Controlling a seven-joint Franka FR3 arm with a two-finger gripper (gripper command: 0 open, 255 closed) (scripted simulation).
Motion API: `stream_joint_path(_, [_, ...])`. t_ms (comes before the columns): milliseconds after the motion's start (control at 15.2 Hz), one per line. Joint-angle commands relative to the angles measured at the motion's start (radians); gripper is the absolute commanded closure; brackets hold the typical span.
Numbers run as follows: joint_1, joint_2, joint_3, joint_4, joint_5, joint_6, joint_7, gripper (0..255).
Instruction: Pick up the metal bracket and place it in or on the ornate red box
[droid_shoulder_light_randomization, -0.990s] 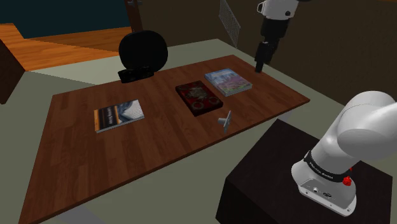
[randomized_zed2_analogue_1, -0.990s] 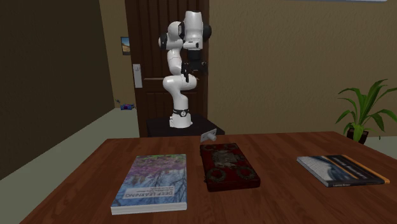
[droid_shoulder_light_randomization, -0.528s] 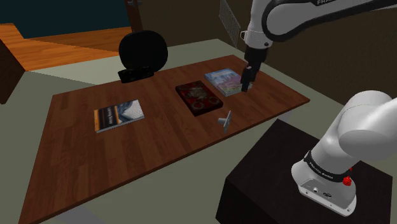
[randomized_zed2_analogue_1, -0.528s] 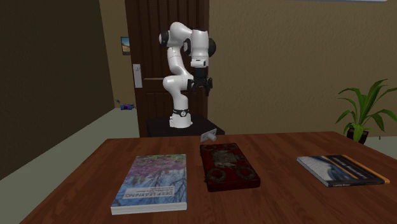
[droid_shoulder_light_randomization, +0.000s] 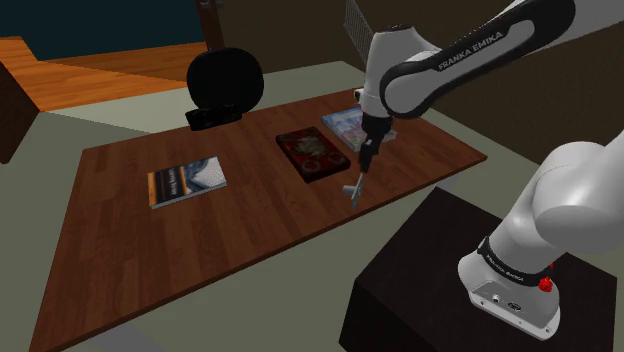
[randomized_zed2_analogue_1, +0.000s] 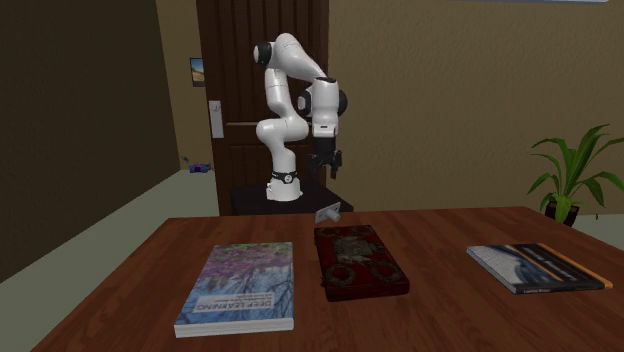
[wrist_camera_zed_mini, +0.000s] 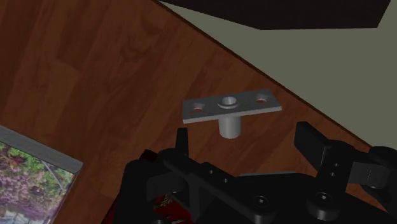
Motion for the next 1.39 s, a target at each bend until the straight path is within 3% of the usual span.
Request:
stream_joint_path(0, [0.008, 0.078, 0.006, -0.002, -0.002, 0.083, -0.008, 0])
stream_joint_path(330, [0.025, 0.276, 0.023, 0.019, -0.016, 0.26, -0.017, 0])
stream_joint_path(792, [0.023, 0.378, 0.022, 0.009, -0.024, 0.372, -0.011, 0])
stream_joint_path(1320, [0.023, 0.387, 0.022, 0.009, -0.025, 0.381, -0.01, 0])
